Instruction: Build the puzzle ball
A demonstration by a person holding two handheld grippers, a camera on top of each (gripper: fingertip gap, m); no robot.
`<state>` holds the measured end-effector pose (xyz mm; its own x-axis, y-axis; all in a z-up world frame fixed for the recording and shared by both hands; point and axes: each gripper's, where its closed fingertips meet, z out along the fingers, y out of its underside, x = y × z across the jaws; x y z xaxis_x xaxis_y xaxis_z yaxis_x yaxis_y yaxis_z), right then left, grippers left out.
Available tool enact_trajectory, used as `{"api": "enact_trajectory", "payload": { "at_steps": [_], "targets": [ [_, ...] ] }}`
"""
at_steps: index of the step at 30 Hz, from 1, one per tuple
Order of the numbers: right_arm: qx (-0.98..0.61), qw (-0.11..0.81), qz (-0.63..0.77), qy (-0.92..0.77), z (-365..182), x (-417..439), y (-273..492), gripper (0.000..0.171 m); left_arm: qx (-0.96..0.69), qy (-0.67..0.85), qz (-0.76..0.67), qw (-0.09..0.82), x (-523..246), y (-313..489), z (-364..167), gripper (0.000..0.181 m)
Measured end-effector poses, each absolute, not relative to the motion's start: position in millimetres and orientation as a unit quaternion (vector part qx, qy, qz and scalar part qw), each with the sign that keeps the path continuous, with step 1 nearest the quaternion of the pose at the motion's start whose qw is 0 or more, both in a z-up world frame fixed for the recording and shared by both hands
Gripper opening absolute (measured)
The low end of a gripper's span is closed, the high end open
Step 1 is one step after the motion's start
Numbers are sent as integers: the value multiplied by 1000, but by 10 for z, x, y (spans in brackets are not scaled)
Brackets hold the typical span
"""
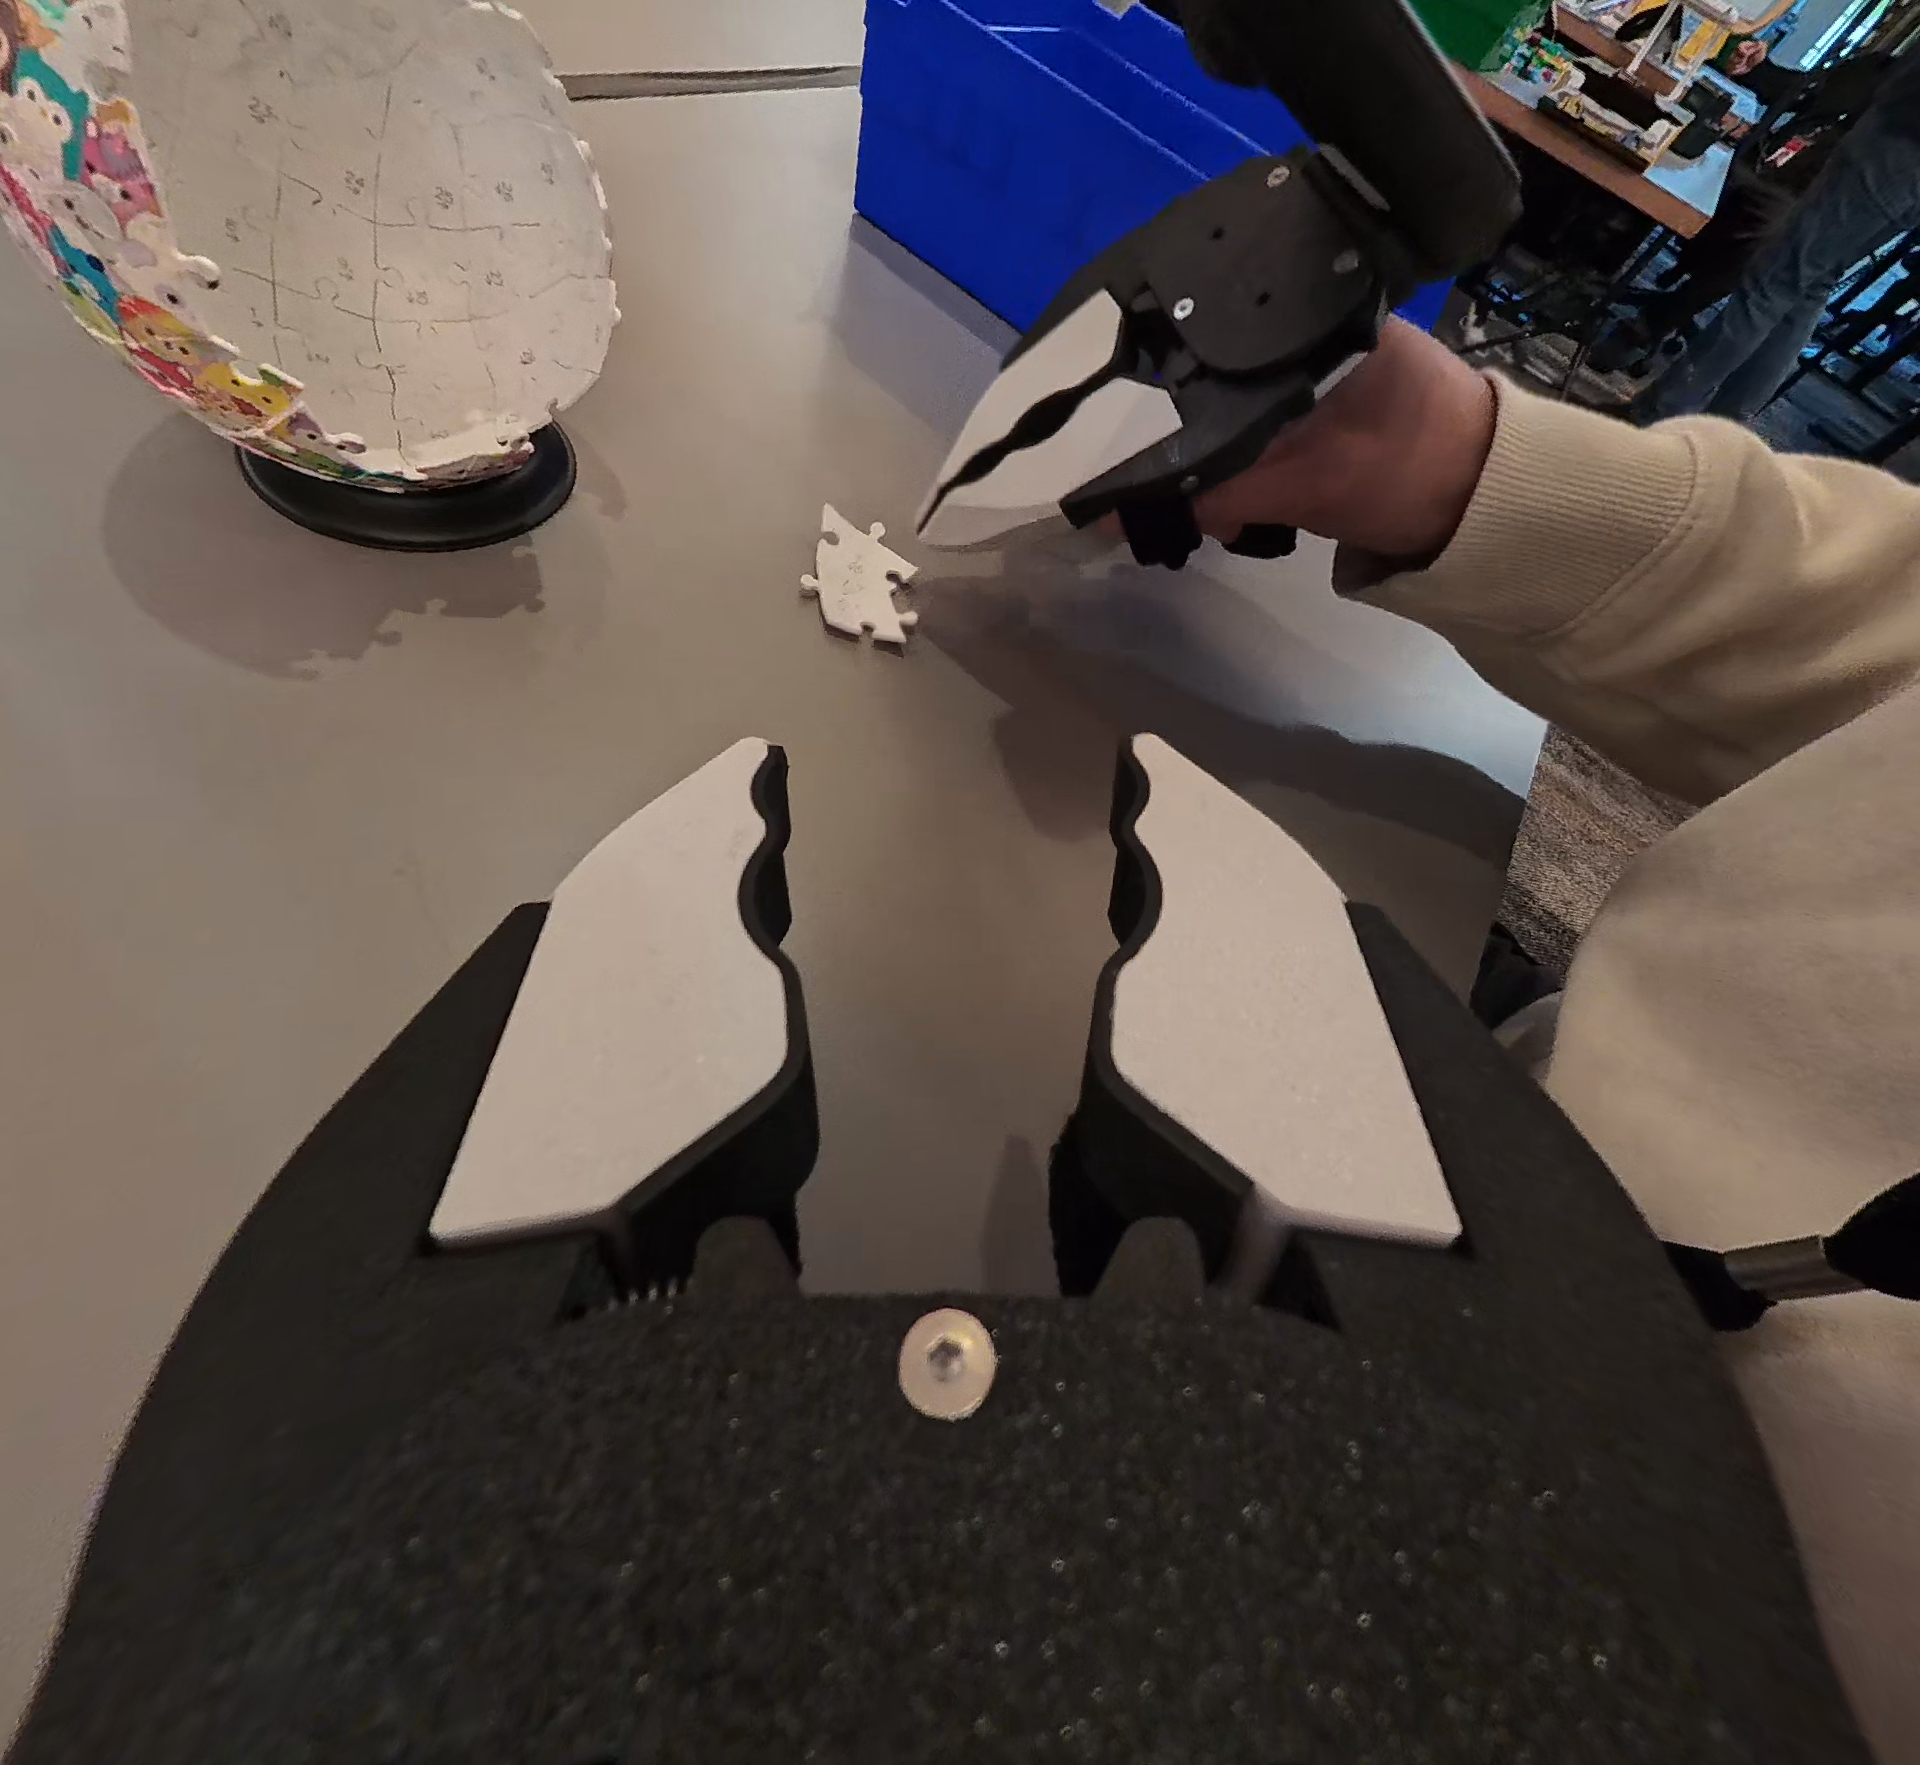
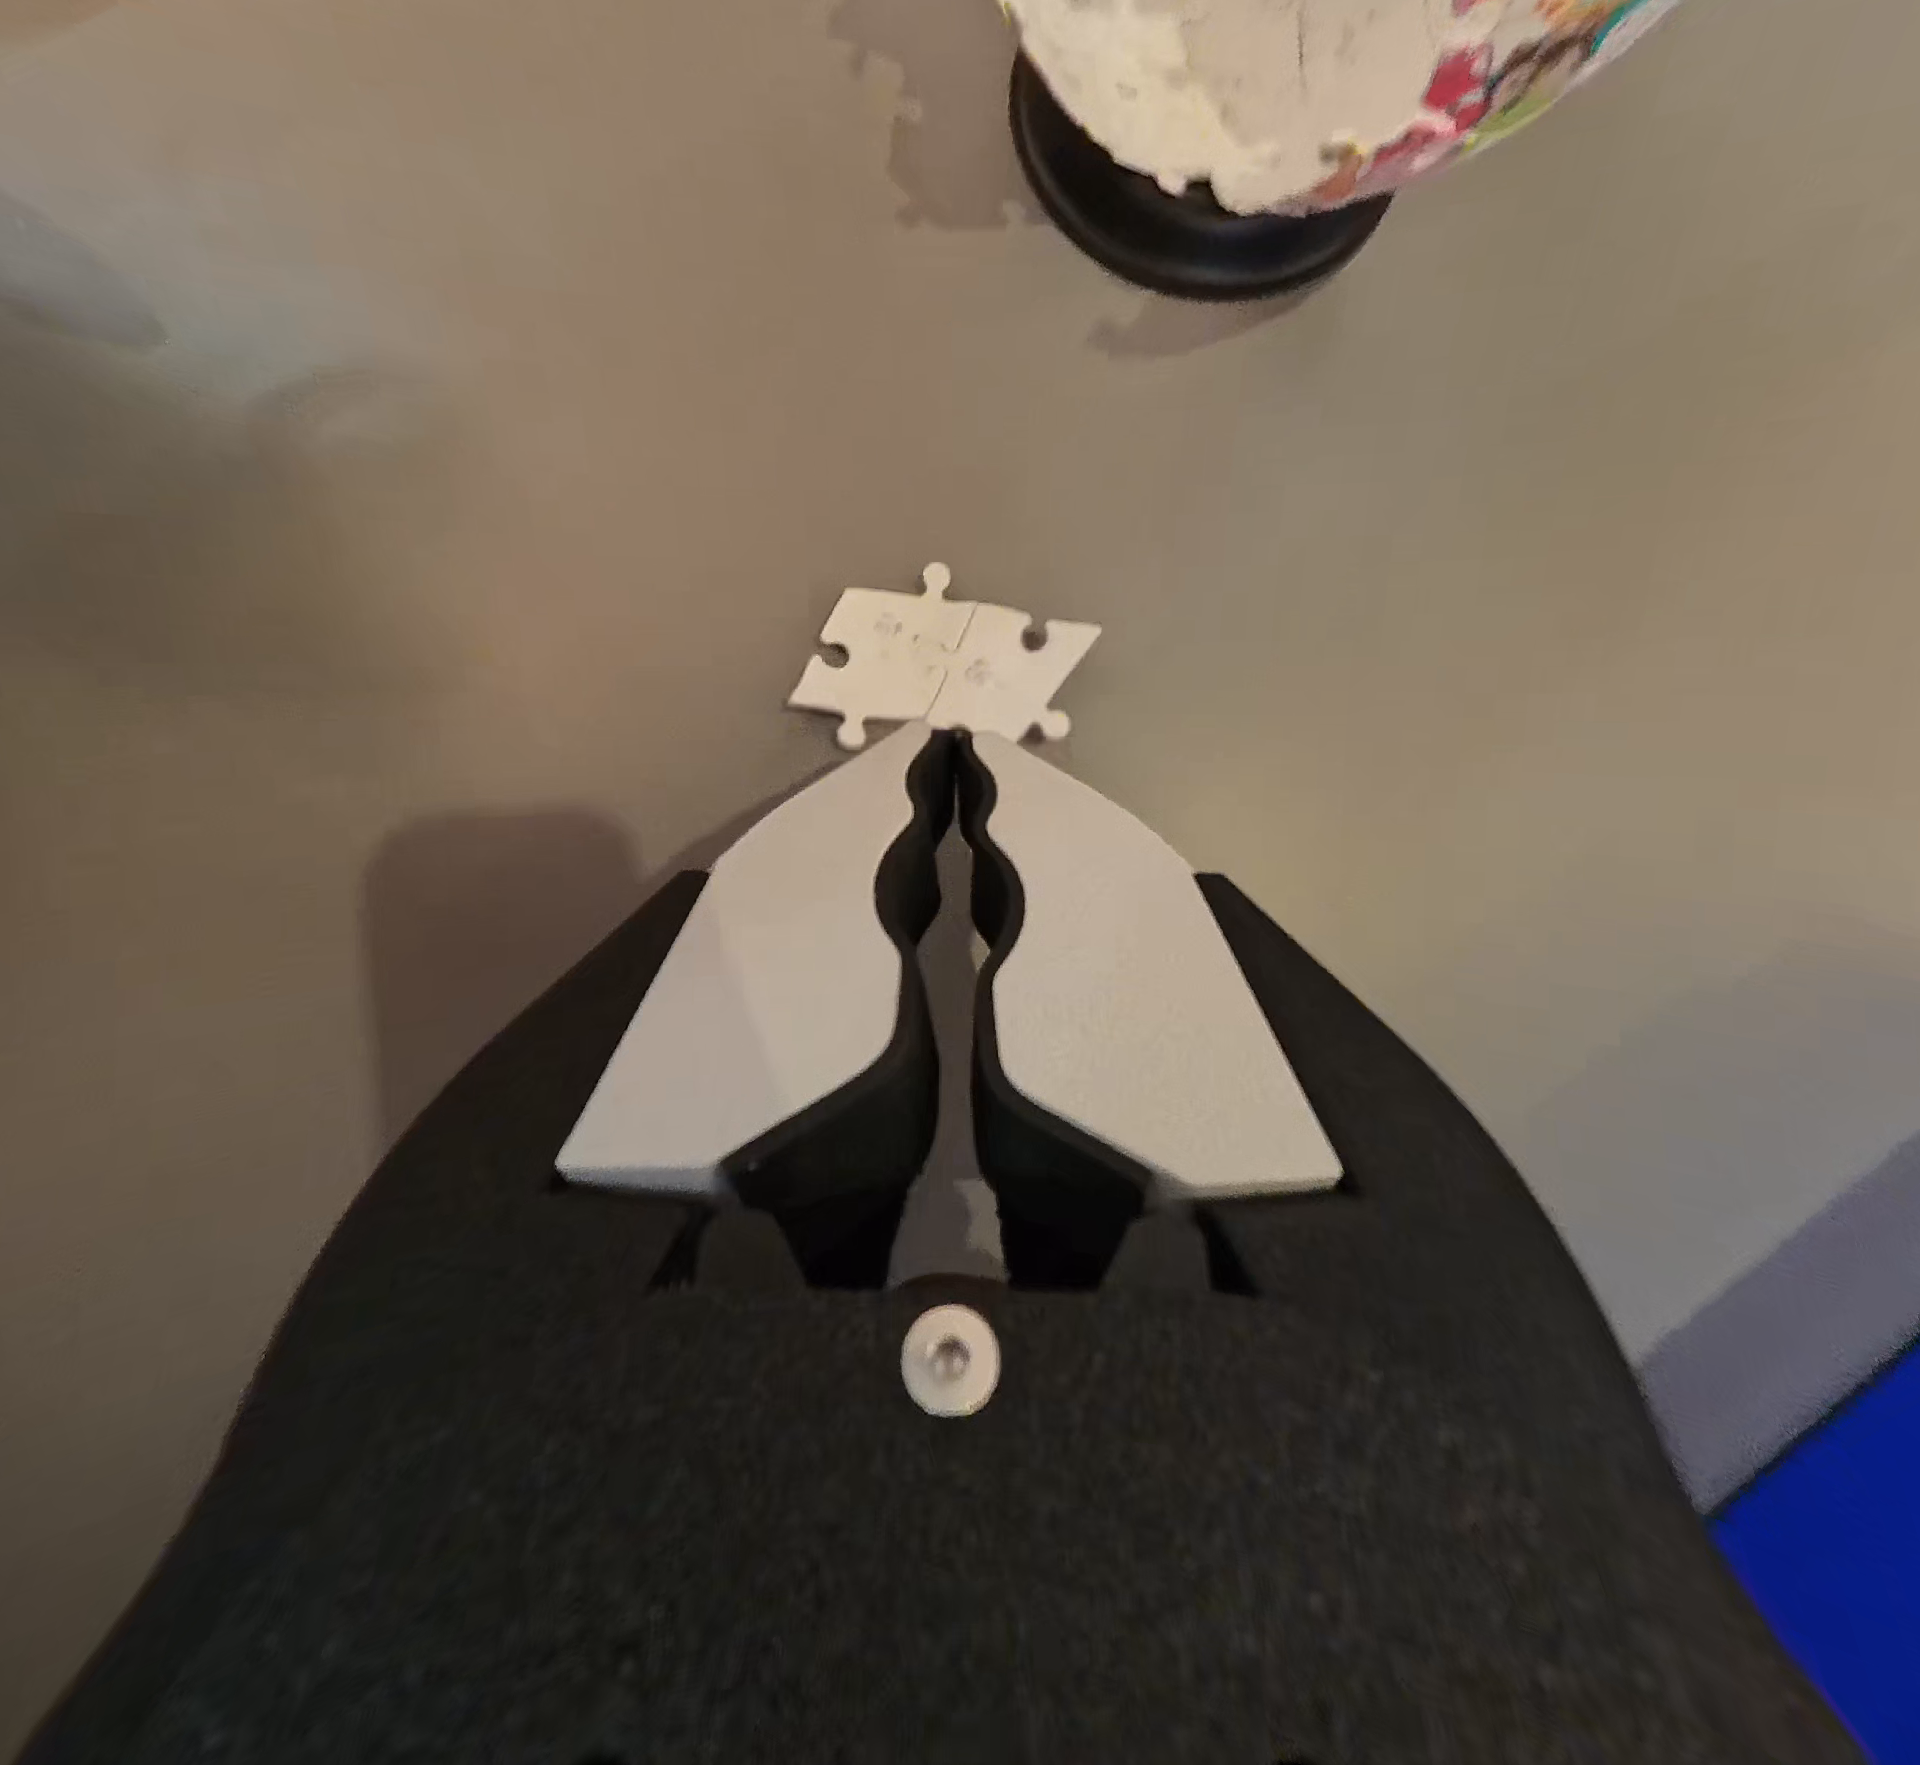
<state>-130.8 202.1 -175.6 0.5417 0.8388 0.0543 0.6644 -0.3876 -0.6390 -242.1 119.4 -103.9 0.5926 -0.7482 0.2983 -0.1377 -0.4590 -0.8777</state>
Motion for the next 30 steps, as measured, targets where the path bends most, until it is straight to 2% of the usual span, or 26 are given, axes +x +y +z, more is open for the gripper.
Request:
{"api": "enact_trajectory", "payload": {
  "at_steps": [2,8,30],
  "targets": [
    [-829,315,134,-442,-1790,-1235,2010,7,-779,286,-348,437,-2420,1185,-1035,59],
    [-826,324,166,-431,-1797,-1351,1832,12,-776,288,-350,438,-2396,1170,-1015,59],
    [-827,322,190,-419,-1913,-1465,1879,5,-775,294,-347,439,-2384,1152,-1005,59]
  ]
}}
